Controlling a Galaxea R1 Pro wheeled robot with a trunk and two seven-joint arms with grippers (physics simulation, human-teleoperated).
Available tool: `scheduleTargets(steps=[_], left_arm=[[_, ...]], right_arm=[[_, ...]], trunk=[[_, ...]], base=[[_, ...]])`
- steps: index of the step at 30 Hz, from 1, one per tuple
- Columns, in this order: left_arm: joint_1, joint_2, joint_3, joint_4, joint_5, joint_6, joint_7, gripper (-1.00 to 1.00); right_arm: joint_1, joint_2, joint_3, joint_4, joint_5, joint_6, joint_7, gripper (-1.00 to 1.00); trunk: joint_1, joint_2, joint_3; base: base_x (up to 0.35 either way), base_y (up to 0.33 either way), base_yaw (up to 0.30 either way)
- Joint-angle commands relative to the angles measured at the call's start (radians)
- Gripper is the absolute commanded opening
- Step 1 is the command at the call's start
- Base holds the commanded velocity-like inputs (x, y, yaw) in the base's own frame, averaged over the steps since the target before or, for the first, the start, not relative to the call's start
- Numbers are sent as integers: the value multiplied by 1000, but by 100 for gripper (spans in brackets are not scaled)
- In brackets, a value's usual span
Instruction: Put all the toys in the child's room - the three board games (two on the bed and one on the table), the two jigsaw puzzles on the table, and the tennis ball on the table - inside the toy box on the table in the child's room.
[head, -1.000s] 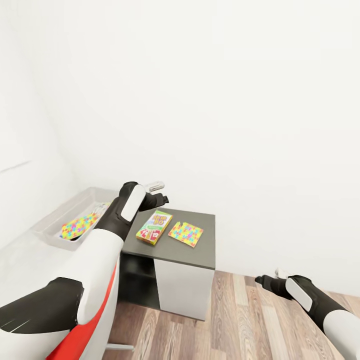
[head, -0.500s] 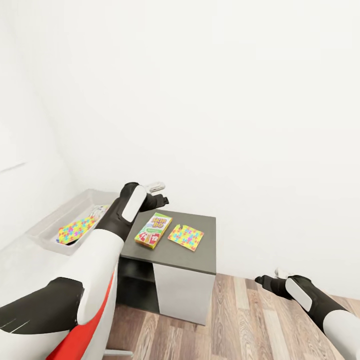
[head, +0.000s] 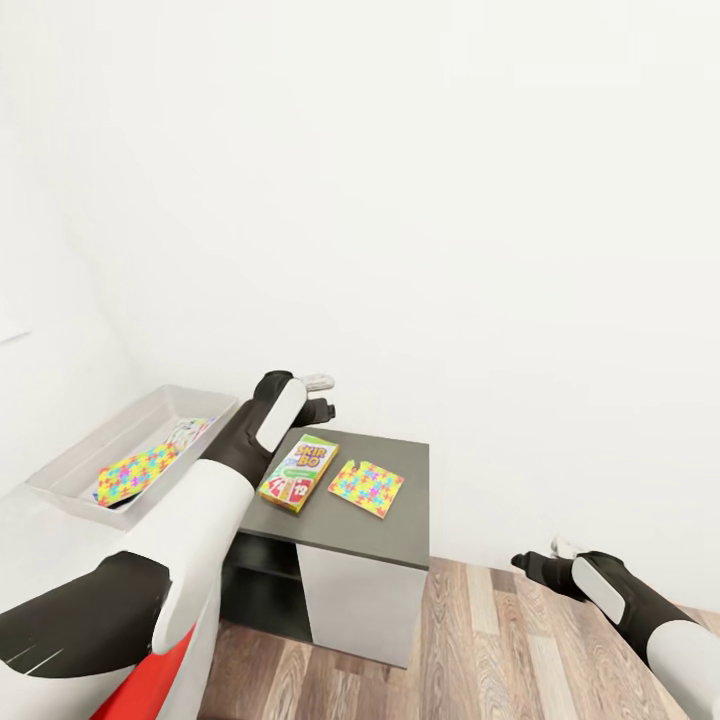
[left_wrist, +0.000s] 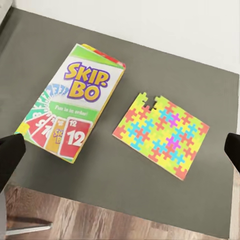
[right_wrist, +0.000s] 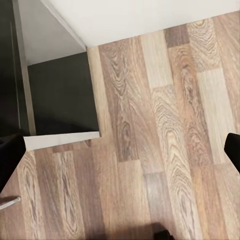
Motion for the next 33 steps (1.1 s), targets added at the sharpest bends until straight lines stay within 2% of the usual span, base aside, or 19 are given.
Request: scheduleTargets(steps=[1,6,7,16,21,28,33], left_arm=[[-1,0,-5,10,10,-3,14,100],[-2,0,-13,61,7,-12,19,100],[-2,0,-16,93,6,-18,21,100],[-2,0,-19,146,7,-54,25,100],[-2,0,-20,188,6,-85,60,100],[-2,0,-20,211,8,-125,94,100],[-2,0,-20,209,8,-130,87,100]], right_arm=[[-1,-2,6,-1,-8,2,-5,100],[-1,-6,6,0,-8,2,-4,100],[-1,-7,6,0,-8,2,-4,100],[-1,-10,6,0,-8,2,-4,100],[-1,-11,6,1,-8,2,-4,100],[-1,-11,7,0,-7,2,-4,100],[-1,-11,8,1,-7,2,-4,100]], trunk=[[1,-2,-2],[1,-2,-2],[1,-2,-2],[1,-2,-2],[1,-2,-2],[1,-2,-2],[1,-2,-2]], base=[[12,-5,0],[6,-3,0],[2,-1,0],[0,0,0],[0,0,0],[0,0,0],[0,0,0]])
